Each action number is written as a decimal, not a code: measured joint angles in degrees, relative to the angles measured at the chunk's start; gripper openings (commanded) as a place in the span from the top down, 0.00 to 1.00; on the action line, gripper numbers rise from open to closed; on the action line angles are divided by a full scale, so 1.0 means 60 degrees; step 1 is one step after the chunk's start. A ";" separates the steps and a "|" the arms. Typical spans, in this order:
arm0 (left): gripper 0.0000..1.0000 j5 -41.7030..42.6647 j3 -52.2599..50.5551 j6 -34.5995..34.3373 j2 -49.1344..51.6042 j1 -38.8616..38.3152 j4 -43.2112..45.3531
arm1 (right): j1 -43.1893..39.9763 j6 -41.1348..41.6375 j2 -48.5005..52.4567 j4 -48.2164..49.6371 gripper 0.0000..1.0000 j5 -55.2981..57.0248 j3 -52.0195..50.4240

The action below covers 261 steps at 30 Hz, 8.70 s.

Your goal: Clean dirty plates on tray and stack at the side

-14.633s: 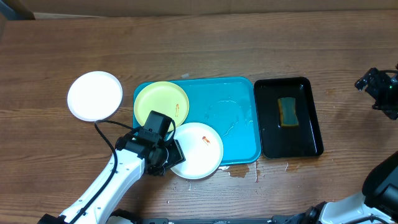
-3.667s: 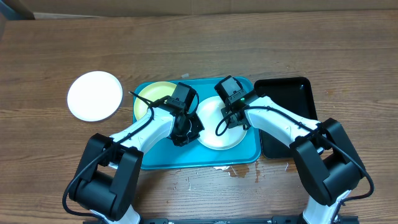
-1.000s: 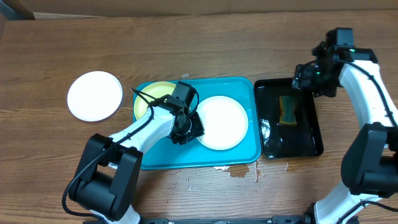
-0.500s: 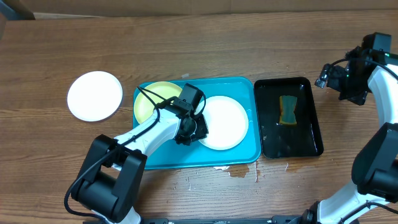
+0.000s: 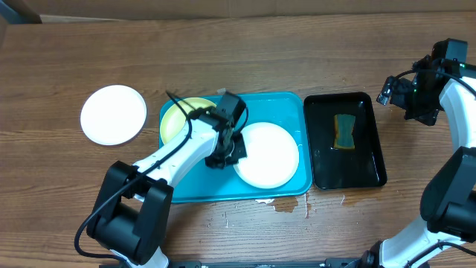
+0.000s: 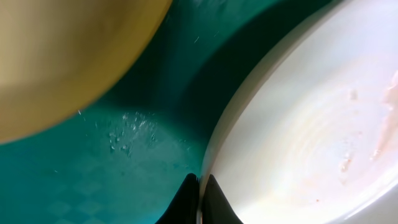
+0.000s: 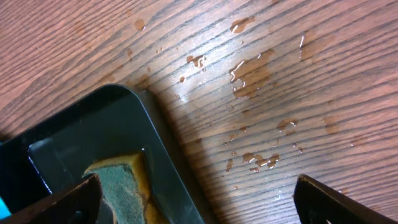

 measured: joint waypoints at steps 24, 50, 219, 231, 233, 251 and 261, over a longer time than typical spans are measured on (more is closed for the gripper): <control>0.96 -0.2189 0.4379 0.1712 0.0007 -0.0714 -0.1450 | 0.0004 0.0004 0.0000 0.0007 0.00 -0.0004 0.0000; 0.96 -1.0014 0.4506 0.3832 0.0011 -0.5982 0.1530 | 0.0004 0.0004 0.0000 0.0007 0.00 -0.0004 0.0000; 0.71 -0.1708 0.0539 0.3920 0.0131 0.4841 0.0765 | 0.0004 0.0004 0.0000 0.0018 0.00 0.0000 0.0000; 0.78 -0.1843 0.0535 0.3963 0.0841 0.4841 0.1075 | 0.0004 0.0000 0.0000 0.0015 0.00 -0.0004 0.0000; 0.81 -0.1887 0.0535 0.3985 0.0911 0.4863 0.1071 | 0.0004 0.0004 0.0000 0.0011 0.00 -0.0004 0.0000; 0.76 -0.0073 0.0539 0.4732 0.0922 0.4925 0.0495 | 0.0004 0.0004 0.0000 0.0007 0.00 0.0004 0.0000; 0.72 -0.0044 0.0758 0.4732 0.0922 0.4921 0.0244 | 0.0000 0.0004 0.0000 0.0022 0.00 0.0000 0.0000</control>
